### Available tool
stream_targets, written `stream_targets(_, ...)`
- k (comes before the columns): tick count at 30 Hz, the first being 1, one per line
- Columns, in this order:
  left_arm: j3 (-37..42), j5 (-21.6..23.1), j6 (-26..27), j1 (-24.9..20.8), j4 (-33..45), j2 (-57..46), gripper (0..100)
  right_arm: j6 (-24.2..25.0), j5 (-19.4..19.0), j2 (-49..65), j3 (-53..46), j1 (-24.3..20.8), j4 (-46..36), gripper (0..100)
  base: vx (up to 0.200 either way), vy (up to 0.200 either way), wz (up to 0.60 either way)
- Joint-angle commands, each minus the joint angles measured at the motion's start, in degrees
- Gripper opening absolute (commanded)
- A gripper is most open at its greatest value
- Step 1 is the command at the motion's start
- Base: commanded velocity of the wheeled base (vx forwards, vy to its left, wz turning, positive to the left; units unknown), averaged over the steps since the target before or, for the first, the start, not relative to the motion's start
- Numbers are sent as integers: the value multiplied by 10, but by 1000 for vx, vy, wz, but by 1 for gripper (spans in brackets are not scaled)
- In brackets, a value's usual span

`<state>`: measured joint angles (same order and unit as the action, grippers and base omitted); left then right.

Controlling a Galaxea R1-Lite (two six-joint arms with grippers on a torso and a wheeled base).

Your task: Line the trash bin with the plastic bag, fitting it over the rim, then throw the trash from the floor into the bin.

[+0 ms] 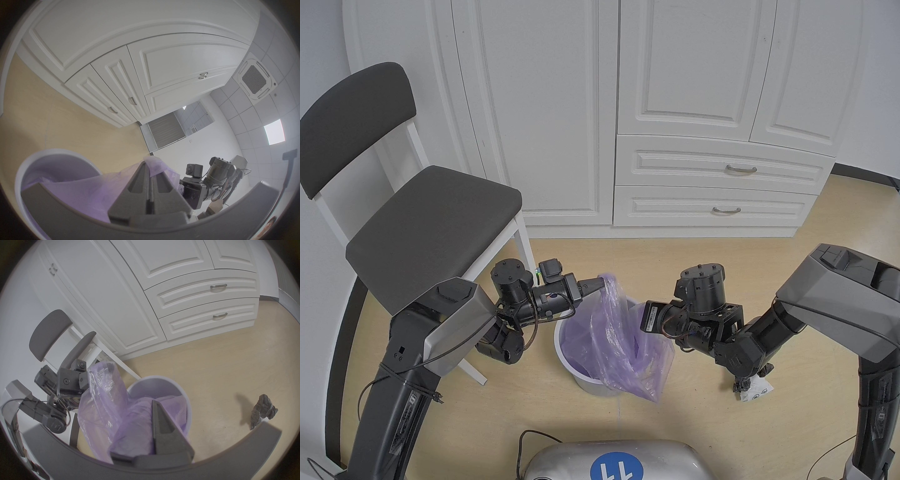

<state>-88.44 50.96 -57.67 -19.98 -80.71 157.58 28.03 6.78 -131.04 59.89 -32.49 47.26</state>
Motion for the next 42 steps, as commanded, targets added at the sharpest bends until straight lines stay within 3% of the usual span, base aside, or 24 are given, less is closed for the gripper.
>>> stream_targets(1, -2, -1, 2, 11, -16, 17, 0, 5, 0, -6, 9, 4, 4, 0, 0, 0, 0)
stream_targets(5, 13, -1, 3, 20, -66, 31, 0, 36, 0, -11, 34, 9, 4, 0, 0, 0, 0)
stream_targets(16, 31, -1, 20, 44, -65, 9, 0, 63, 8, -37, 71, 17, 1, 0, 0, 0, 0)
stream_targets(20, 51, -11, 93, 46, -68, 15, 0, 63, 9, -39, 71, 18, 4, 0, 0, 0, 0)
stream_targets(22, 57, -38, 146, 48, -68, 16, 0, 63, 9, -39, 71, 18, 4, 0, 0, 0, 0)
stream_targets(25, 63, -73, 185, 54, -68, 6, 0, 63, 9, -38, 71, 17, 5, 0, 0, 0, 0)
stream_targets(38, 64, -188, 286, 41, -61, 5, 0, 63, 17, -38, 71, 14, 5, 0, 0, 0, 0)
stream_targets(42, 65, -244, 320, 28, -52, 10, 0, 63, 23, -36, 73, 13, 5, 0, 0, 0, 0)
